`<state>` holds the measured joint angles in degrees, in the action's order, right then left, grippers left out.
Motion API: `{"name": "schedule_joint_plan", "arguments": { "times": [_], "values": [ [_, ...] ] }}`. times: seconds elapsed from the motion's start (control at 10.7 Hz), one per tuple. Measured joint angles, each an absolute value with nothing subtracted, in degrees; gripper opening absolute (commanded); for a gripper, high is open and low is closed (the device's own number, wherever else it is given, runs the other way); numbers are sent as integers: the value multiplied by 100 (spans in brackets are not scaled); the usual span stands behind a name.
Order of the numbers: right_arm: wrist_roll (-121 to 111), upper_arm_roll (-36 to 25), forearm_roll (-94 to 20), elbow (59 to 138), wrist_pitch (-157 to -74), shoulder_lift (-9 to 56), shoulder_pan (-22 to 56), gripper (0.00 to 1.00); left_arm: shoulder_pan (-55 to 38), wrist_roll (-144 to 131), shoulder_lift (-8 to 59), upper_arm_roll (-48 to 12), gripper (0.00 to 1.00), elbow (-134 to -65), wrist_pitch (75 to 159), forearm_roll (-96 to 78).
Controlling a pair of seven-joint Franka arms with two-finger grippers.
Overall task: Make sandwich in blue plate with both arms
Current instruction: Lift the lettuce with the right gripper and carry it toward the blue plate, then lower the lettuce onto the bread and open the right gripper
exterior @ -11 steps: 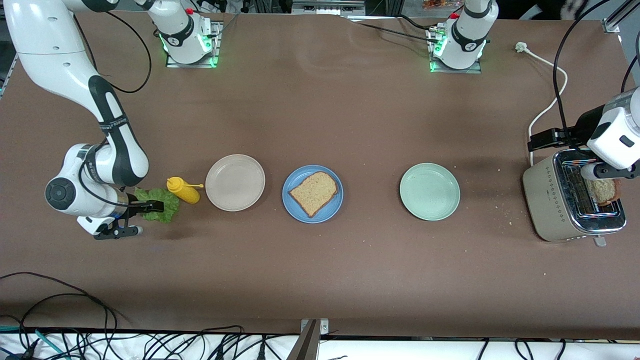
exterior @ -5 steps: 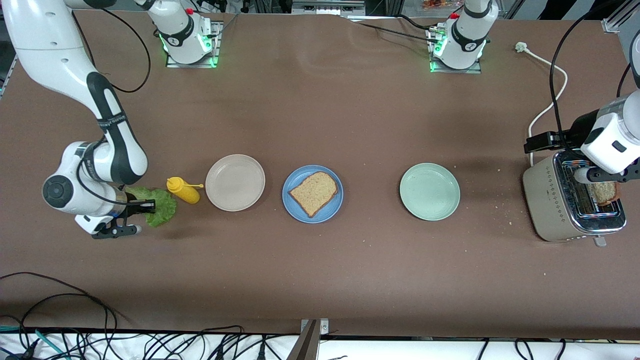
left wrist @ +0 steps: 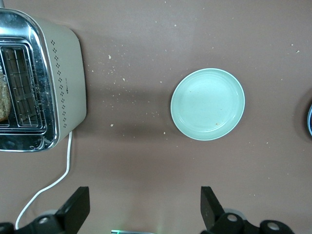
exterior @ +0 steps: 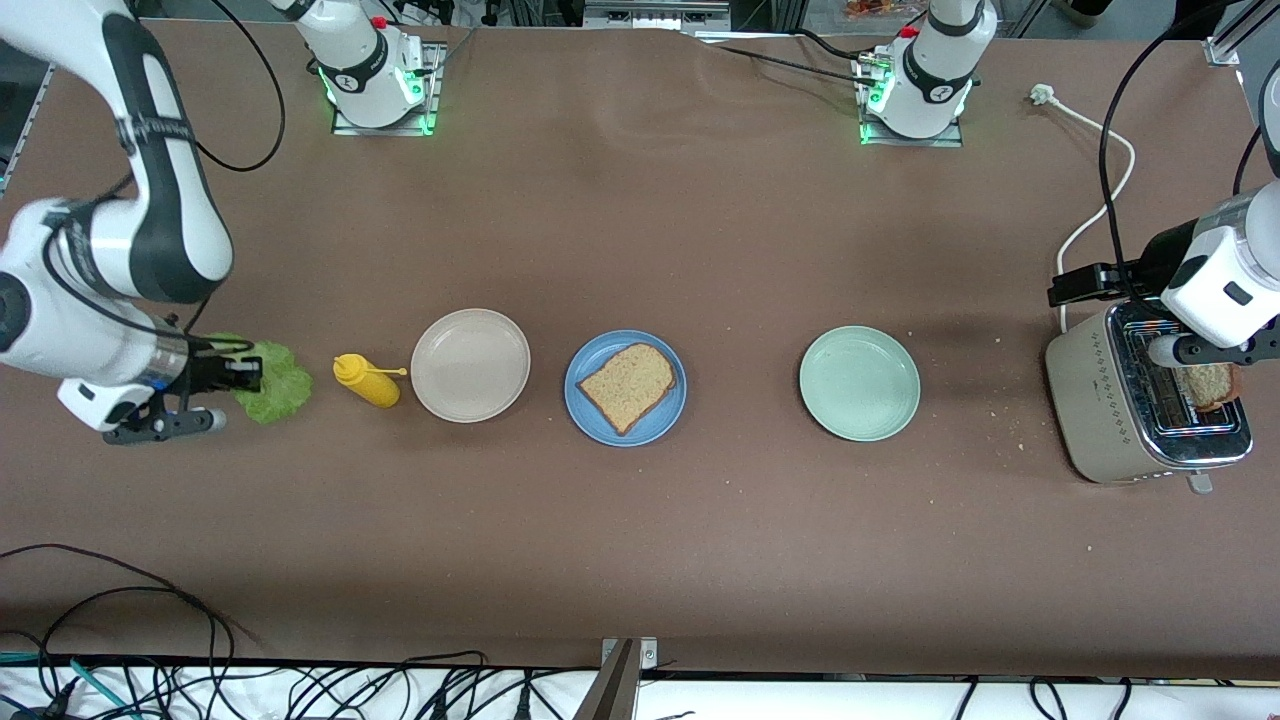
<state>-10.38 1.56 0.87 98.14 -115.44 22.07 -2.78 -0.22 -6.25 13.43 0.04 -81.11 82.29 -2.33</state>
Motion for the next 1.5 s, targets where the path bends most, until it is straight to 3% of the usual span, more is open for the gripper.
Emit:
{"name": "schedule_joint_plan", "arguments": {
  "times": [0.38,0.66,0.94,1.5],
  "values": [
    [-821,181,46,9820,-10510,1307,-28,0,-25,-625,1343,1,100,-8113,8229,-233],
    [166,196,-216,9729,-10209,1100,552,0,-29,-625,1343,-1,100,-8113,8229,-233],
    [1259,-107,-249,9456,-10225,1385,1578,0,-30,-625,1343,-4,100,-8114,8229,-233],
    [3518,-484,-876,7980,-10303,2821,2927,0,-29,-625,1345,-2,100,-8114,8229,-233]
  ]
}}
